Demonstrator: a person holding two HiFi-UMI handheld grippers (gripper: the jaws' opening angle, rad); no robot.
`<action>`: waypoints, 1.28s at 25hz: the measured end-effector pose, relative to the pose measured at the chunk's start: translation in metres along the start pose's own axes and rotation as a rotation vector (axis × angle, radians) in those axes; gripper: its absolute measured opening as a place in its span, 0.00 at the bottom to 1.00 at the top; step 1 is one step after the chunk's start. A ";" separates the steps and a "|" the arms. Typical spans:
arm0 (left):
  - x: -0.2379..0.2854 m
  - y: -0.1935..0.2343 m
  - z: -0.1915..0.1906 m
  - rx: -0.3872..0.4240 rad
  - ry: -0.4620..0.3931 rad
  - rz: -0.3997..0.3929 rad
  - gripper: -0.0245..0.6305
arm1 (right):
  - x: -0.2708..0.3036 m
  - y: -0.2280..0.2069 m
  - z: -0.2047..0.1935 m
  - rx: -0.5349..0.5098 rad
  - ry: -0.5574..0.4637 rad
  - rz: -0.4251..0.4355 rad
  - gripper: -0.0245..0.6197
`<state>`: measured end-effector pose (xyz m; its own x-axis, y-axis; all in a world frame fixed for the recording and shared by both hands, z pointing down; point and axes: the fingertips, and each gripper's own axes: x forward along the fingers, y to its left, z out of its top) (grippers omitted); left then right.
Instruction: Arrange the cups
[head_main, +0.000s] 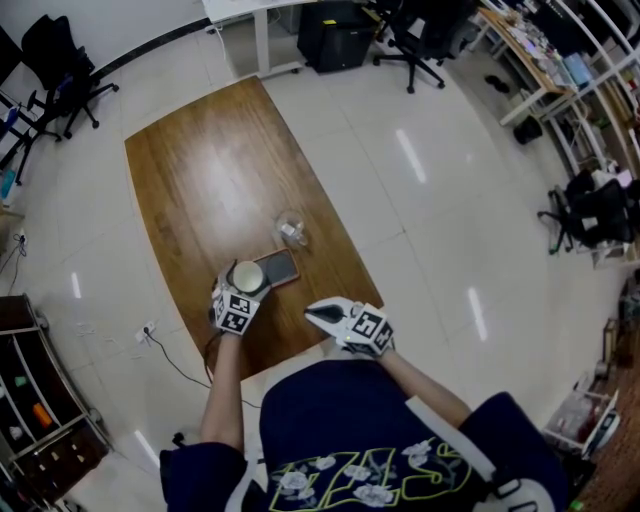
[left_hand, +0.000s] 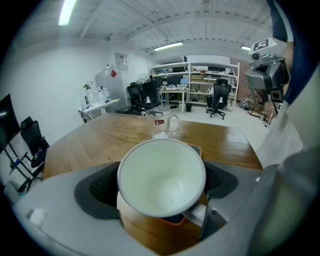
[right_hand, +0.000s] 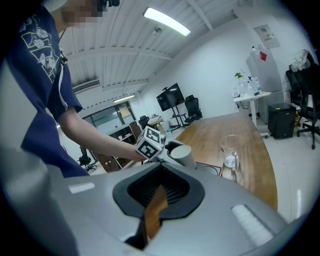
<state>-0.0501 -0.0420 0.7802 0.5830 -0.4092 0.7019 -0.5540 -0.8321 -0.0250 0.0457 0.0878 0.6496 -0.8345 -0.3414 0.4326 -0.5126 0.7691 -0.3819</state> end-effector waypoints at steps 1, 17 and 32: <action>-0.001 0.000 -0.001 -0.005 -0.001 0.006 0.74 | 0.000 -0.001 -0.001 0.000 -0.002 0.002 0.03; -0.090 -0.001 0.039 -0.137 -0.207 0.105 0.72 | 0.011 -0.009 0.015 -0.001 -0.023 0.038 0.03; -0.140 -0.040 0.076 -0.266 -0.390 0.117 0.42 | 0.036 -0.002 0.056 -0.058 -0.077 0.139 0.03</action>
<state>-0.0645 0.0208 0.6289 0.6589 -0.6462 0.3850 -0.7321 -0.6685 0.1308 0.0058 0.0434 0.6202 -0.9107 -0.2680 0.3145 -0.3805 0.8407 -0.3854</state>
